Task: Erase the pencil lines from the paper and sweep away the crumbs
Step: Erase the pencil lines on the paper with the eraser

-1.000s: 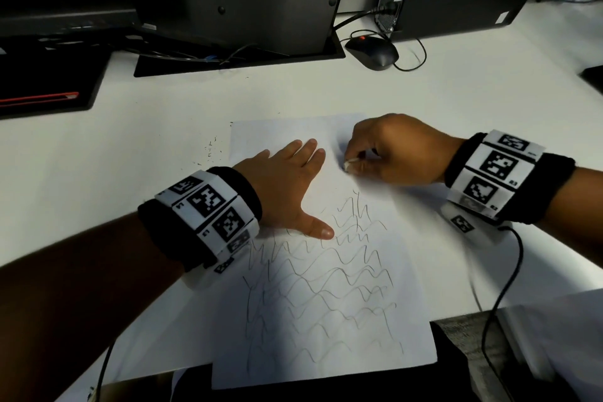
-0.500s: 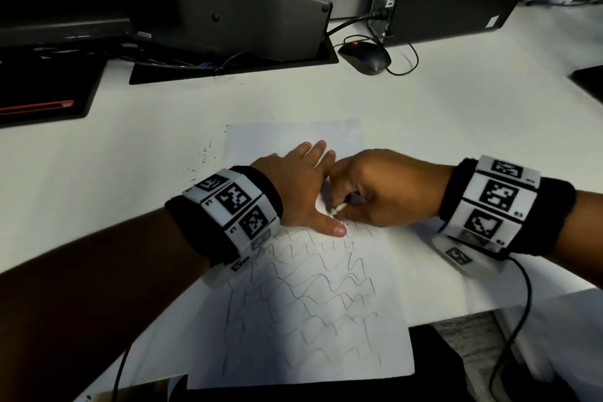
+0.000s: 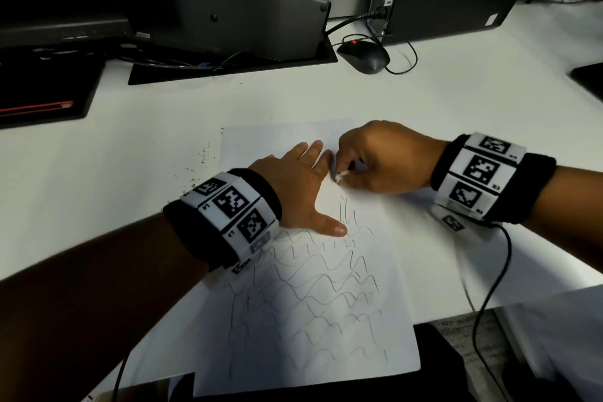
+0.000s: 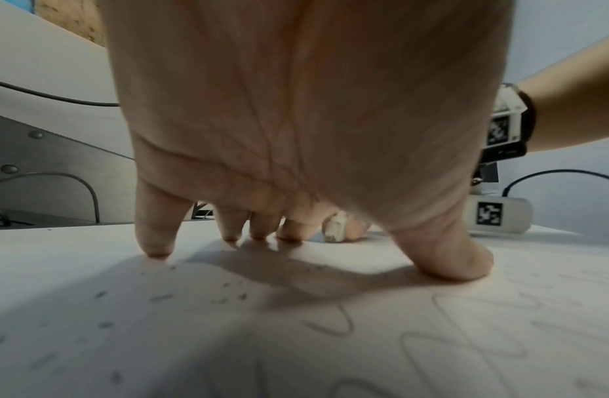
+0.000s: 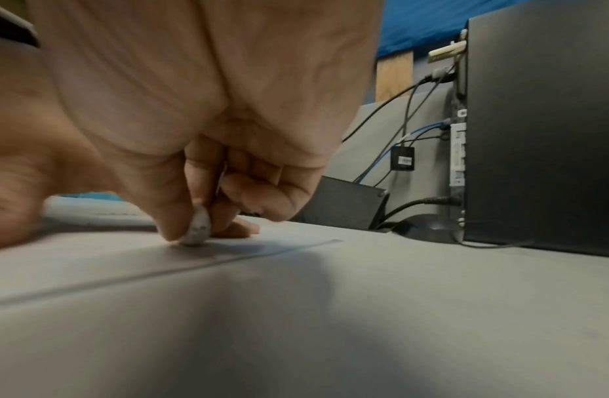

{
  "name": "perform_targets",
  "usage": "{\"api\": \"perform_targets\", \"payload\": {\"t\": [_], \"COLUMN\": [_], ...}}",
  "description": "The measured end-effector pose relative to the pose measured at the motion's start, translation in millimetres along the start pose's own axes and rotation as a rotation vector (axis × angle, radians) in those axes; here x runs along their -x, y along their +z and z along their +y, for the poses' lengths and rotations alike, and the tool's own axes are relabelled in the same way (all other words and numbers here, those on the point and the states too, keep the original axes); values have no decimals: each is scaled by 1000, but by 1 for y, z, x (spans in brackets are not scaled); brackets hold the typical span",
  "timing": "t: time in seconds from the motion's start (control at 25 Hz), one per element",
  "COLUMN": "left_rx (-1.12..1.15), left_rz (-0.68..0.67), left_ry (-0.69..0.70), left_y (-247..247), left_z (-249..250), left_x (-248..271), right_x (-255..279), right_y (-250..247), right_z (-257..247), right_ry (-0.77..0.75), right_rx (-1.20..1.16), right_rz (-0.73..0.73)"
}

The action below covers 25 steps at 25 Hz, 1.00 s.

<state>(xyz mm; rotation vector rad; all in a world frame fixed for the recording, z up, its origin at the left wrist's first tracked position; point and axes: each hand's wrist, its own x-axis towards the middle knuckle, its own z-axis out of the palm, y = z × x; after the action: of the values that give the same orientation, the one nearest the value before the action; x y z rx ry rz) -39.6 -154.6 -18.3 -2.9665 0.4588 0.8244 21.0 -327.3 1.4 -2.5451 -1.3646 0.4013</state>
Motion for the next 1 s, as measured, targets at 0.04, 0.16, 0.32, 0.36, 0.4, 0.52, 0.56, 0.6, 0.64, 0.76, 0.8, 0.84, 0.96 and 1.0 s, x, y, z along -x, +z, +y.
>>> {"api": "perform_targets", "payload": {"t": [0.04, 0.16, 0.32, 0.36, 0.4, 0.52, 0.56, 0.6, 0.64, 0.76, 0.8, 0.84, 0.96, 1.0], "left_rx": [3, 5, -10, -9, -6, -13, -13, -10, -8, -14, -17, -18, -16, -10], "left_rz": [-1, -3, -3, -2, -2, -1, 1, 3, 1, -4, -4, -2, 10, 5], "left_ry": [-1, -2, -9, -10, -11, -15, -19, -23, -24, -21, -22, -21, -23, -23], "left_y": [0, -1, -1, -1, -1, -1, -1, -1, -1, -2, -2, -2, -1, -1], "left_z": [0, 0, 2, 2, 1, 1, 1, 1, 1, 1, 1, 1, 1, 1], "left_x": [0, 0, 1, 1, 1, 1, 1, 0, 0, 2, 2, 2, 1, 1], "right_x": [2, 10, 1, 3, 5, 13, 14, 14, 15, 15, 12, 10, 7, 10], "right_y": [2, 5, -1, 0, 3, 6, 5, 5, 6, 6, 4, 1, 2, 5], "right_z": [-1, -9, 3, 1, -3, -5, -2, 0, 0, -6, -3, 0, -2, -7], "right_ry": [-27, -90, 8, -16, -51, -55, -25, -4, -2, -57, -44, -14, 2, -37], "right_rx": [-16, -110, -53, -55, -62, -91, -94, -94, -95, -87, -69, -49, -36, -51], "right_rz": [-28, -148, 14, -2, -49, -79, -29, 7, 13, -96, -89, -53, -12, -55]}}
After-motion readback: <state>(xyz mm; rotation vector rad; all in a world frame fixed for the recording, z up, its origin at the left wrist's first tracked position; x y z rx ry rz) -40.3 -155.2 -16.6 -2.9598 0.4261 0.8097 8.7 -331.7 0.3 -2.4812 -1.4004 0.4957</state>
